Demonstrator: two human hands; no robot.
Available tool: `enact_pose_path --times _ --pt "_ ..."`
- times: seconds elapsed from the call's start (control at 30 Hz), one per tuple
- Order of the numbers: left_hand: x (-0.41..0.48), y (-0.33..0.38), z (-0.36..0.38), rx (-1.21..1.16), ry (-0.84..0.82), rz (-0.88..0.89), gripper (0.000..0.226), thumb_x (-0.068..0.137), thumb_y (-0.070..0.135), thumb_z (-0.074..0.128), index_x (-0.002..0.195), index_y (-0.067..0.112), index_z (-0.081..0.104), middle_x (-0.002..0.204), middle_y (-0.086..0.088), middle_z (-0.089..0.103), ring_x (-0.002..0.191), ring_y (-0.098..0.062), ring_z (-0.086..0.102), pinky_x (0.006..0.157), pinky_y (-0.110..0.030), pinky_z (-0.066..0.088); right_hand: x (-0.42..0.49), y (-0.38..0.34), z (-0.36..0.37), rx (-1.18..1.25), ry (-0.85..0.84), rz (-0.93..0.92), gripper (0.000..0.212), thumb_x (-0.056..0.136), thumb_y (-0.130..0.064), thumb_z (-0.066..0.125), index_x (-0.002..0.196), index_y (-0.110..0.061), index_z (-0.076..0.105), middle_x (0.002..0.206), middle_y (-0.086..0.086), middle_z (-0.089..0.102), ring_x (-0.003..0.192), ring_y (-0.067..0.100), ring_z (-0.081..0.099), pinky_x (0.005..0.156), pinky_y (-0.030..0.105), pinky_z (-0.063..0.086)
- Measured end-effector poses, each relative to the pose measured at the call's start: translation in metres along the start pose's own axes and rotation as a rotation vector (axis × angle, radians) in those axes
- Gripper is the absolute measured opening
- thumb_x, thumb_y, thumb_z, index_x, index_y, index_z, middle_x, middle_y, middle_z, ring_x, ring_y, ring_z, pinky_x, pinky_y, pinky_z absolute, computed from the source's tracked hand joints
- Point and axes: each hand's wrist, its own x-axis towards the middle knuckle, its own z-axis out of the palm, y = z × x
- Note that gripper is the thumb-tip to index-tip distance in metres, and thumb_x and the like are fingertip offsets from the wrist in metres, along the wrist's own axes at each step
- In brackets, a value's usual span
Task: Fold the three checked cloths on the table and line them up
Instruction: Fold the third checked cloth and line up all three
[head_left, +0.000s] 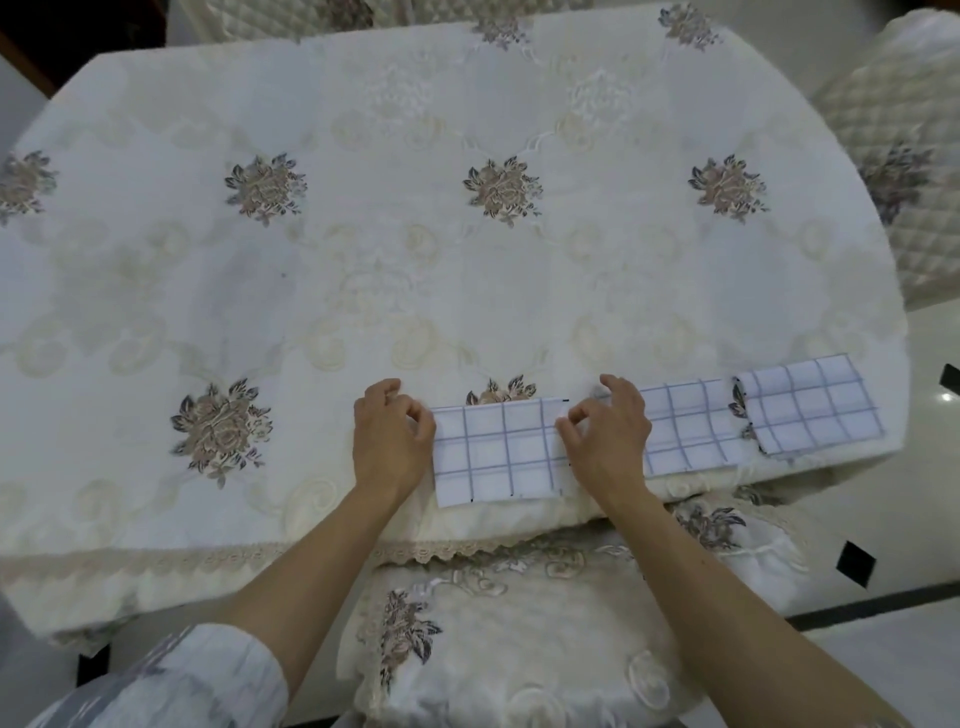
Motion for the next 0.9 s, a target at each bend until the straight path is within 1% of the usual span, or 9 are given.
enact_pose_path --times 0.13,0.27,0.37,0.47,0.53,0.67,0.77,0.9 --pt "0.001 0.001 0.0 0.003 0.019 0.006 0.014 0.091 0.021 0.059 0.078 0.019 0.059 0.143 -0.002 0.044 0.129 -0.019 0.037 0.09 -0.026 0.032 0.001 -0.002 0.002 0.017 -0.005 0.009 0.011 0.083 -0.025 0.07 0.075 -0.016 0.068 0.148 0.011 0.04 0.14 0.029 0.027 0.101 0.05 0.032" --pt "0.005 0.002 -0.001 -0.002 0.039 0.0 0.014 0.092 0.021 0.058 0.078 0.019 0.058 0.143 -0.002 0.044 0.129 -0.02 0.038 0.088 -0.025 0.032 0.004 -0.005 0.003 0.039 0.024 0.002 0.009 0.082 -0.024 0.07 0.076 -0.017 0.069 0.146 0.01 0.043 0.139 0.028 0.03 0.101 0.048 0.033" --pt "0.009 0.001 -0.001 -0.018 0.05 -0.011 0.013 0.093 0.022 0.057 0.082 0.015 0.061 0.143 -0.002 0.044 0.128 -0.02 0.039 0.088 -0.024 0.031 0.005 -0.008 0.002 0.087 0.056 0.004 0.006 0.082 -0.022 0.07 0.078 -0.018 0.068 0.144 0.009 0.044 0.138 0.026 0.031 0.101 0.046 0.03" --pt "0.01 0.0 -0.001 -0.031 0.052 -0.015 0.014 0.093 0.022 0.057 0.087 0.012 0.065 0.143 -0.004 0.045 0.128 -0.021 0.04 0.09 -0.024 0.03 0.005 -0.008 -0.001 0.072 0.047 0.002 0.005 0.084 -0.025 0.069 0.086 -0.021 0.068 0.146 0.009 0.042 0.14 0.025 0.028 0.103 0.046 0.028" --pt "0.011 -0.001 -0.001 -0.042 0.062 -0.019 0.012 0.093 0.021 0.058 0.095 0.012 0.065 0.142 -0.007 0.046 0.129 -0.022 0.042 0.094 -0.024 0.031 0.004 -0.006 -0.004 0.048 0.034 0.009 0.011 0.084 -0.028 0.069 0.093 -0.021 0.068 0.147 0.009 0.04 0.14 0.025 0.028 0.103 0.047 0.028" --pt "0.012 0.001 -0.003 -0.085 0.053 0.017 0.023 0.091 0.021 0.061 0.111 0.011 0.06 0.14 -0.008 0.046 0.129 -0.023 0.042 0.101 -0.031 0.034 -0.004 -0.006 -0.019 0.036 0.062 0.006 0.016 0.085 -0.027 0.069 0.098 -0.018 0.068 0.147 0.01 0.039 0.139 0.026 0.029 0.104 0.046 0.026" --pt "0.013 0.007 -0.004 -0.106 0.035 0.052 0.024 0.091 0.021 0.061 0.113 0.013 0.059 0.141 -0.007 0.044 0.128 -0.025 0.043 0.103 -0.036 0.036 -0.013 -0.003 -0.033 0.075 0.105 0.032 0.014 0.087 -0.027 0.067 0.099 -0.02 0.067 0.147 0.008 0.039 0.14 0.024 0.027 0.105 0.045 0.024" --pt "0.008 0.021 -0.005 -0.119 0.057 0.083 0.022 0.091 0.021 0.06 0.112 0.014 0.06 0.141 -0.008 0.045 0.131 -0.025 0.042 0.102 -0.036 0.036 -0.02 0.006 -0.054 0.103 0.128 0.018 0.013 0.089 -0.03 0.067 0.099 -0.023 0.066 0.148 0.006 0.038 0.14 0.022 0.028 0.107 0.045 0.024"
